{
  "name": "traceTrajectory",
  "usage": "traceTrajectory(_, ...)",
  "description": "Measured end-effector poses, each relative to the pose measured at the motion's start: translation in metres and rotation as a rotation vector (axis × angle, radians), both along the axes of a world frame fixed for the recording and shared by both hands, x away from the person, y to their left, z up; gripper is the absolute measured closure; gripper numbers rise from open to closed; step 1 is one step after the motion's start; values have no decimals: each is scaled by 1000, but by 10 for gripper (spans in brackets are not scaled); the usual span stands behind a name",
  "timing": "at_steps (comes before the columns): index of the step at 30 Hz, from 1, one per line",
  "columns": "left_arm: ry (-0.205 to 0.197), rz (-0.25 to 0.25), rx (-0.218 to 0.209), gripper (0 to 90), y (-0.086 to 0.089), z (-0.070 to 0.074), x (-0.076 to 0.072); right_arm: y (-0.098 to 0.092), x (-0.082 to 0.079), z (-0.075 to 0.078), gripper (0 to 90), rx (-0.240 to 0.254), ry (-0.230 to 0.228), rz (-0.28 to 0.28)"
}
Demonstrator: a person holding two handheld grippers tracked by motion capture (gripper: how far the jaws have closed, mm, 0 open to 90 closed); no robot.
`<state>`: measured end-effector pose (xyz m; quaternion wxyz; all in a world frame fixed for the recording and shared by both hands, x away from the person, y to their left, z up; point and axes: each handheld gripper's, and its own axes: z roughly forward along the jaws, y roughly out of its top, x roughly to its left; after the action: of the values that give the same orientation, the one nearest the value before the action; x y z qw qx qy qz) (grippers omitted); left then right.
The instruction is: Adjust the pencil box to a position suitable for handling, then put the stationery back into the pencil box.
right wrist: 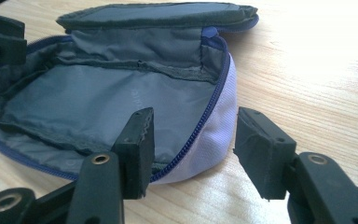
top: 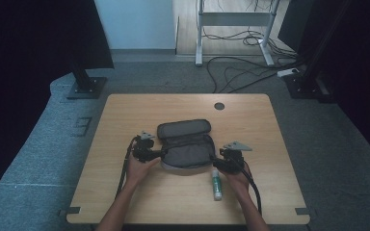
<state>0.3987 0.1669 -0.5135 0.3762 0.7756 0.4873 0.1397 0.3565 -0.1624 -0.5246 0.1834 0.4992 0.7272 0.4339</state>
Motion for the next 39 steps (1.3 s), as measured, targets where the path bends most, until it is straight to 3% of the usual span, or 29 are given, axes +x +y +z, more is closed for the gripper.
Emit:
traceTrajectory(6, -13, -19, -21, 260, 5, 7, -8, -4, -9, 4, 431, 10, 6, 11)
traceTrajectory(10, -15, -36, -14, 259, 11, 10, -19, -8, -19, 7, 428, 12, -15, 20)
traceTrajectory(18, -27, -52, -27, 263, 23, 8, -39, -17, -39, 5, 419, 51, -22, 20)
traceTrajectory(30, -32, -54, -31, 270, 42, -5, -69, -19, -74, -6, 402, 8, -12, 31)
traceTrajectory(39, -21, -40, -20, 270, 49, -14, -77, -22, -92, -11, 397, -28, -4, 10)
